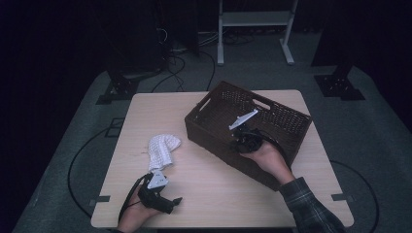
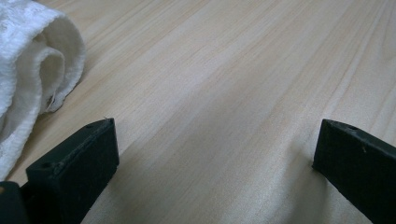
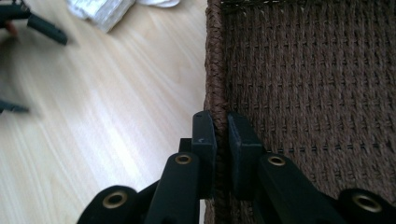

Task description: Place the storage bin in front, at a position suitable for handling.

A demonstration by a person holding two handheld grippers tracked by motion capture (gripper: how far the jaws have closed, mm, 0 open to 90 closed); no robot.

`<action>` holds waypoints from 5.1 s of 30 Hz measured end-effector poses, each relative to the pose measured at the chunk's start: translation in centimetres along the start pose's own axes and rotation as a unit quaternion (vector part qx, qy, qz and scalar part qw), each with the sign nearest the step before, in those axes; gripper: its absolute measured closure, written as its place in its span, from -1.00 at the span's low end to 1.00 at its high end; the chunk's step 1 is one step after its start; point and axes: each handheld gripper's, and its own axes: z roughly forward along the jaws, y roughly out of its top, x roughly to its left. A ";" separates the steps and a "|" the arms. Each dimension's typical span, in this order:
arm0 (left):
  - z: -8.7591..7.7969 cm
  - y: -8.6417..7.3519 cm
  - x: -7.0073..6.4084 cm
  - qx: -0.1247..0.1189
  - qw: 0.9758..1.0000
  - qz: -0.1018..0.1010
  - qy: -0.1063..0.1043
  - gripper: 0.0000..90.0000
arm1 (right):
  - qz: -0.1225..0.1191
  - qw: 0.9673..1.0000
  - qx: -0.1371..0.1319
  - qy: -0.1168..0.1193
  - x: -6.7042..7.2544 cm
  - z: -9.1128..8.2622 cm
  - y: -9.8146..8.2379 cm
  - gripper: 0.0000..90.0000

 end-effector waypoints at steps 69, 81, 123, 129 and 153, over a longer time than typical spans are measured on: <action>0.0 0.0 0.1 0.004 1.000 -0.001 0.002 -1.00 | 0.107 0.984 -0.121 -0.078 -1.7 -13.0 -16.8 -1.00; 0.0 0.0 0.1 0.004 1.000 -0.002 0.003 -1.00 | 0.098 0.985 -0.123 -0.069 -0.2 -11.8 -19.6 -1.00; 0.0 0.0 0.1 0.002 1.000 -0.003 0.004 -1.00 | 0.136 0.982 -0.083 -0.098 -0.8 -3.2 -24.3 -1.00; 0.0 0.0 0.1 0.001 1.000 -0.006 0.006 -1.00 | 0.111 0.987 -0.087 -0.074 -2.9 -3.4 -24.5 -1.00; -2.4 1.6 1.8 -0.022 0.998 -0.039 0.052 -0.89 | 0.059 0.991 -0.095 -0.070 -1.9 -3.3 -24.3 -0.54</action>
